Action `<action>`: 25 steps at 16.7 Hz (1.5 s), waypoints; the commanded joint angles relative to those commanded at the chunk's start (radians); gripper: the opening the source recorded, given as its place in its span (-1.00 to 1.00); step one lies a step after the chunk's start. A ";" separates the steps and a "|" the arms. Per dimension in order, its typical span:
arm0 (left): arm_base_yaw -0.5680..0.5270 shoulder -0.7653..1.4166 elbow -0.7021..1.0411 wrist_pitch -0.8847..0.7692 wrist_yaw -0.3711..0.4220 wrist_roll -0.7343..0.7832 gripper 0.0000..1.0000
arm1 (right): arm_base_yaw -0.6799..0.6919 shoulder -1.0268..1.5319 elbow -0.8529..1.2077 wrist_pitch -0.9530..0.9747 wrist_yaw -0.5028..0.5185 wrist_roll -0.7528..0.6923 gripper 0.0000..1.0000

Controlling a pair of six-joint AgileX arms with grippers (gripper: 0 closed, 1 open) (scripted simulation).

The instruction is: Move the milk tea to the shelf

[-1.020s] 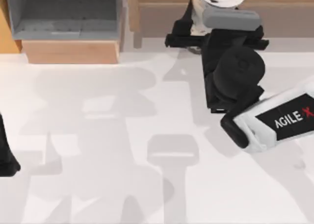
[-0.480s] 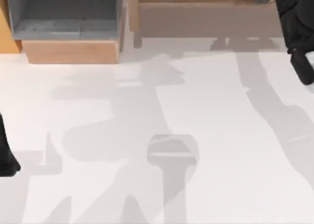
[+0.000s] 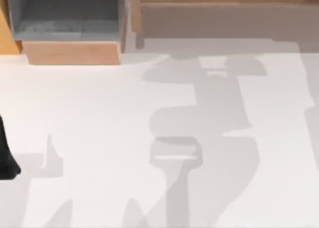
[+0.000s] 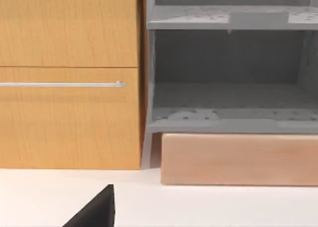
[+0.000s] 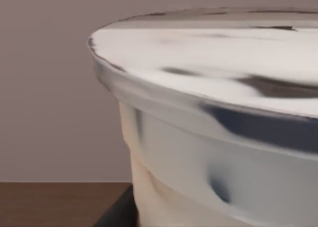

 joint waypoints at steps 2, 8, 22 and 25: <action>0.000 0.000 0.000 0.000 0.000 0.000 1.00 | -0.078 -0.008 0.022 -0.061 -0.072 0.000 -1.00; 0.000 0.000 0.000 0.000 0.000 0.000 1.00 | -0.229 -0.031 0.076 -0.187 -0.227 0.000 -1.00; 0.000 0.000 0.000 0.000 0.000 0.000 1.00 | -0.231 0.058 0.159 -0.178 -0.237 0.000 -1.00; 0.000 0.000 0.000 0.000 0.000 0.000 1.00 | -0.224 0.116 0.203 -0.164 -0.228 -0.001 -1.00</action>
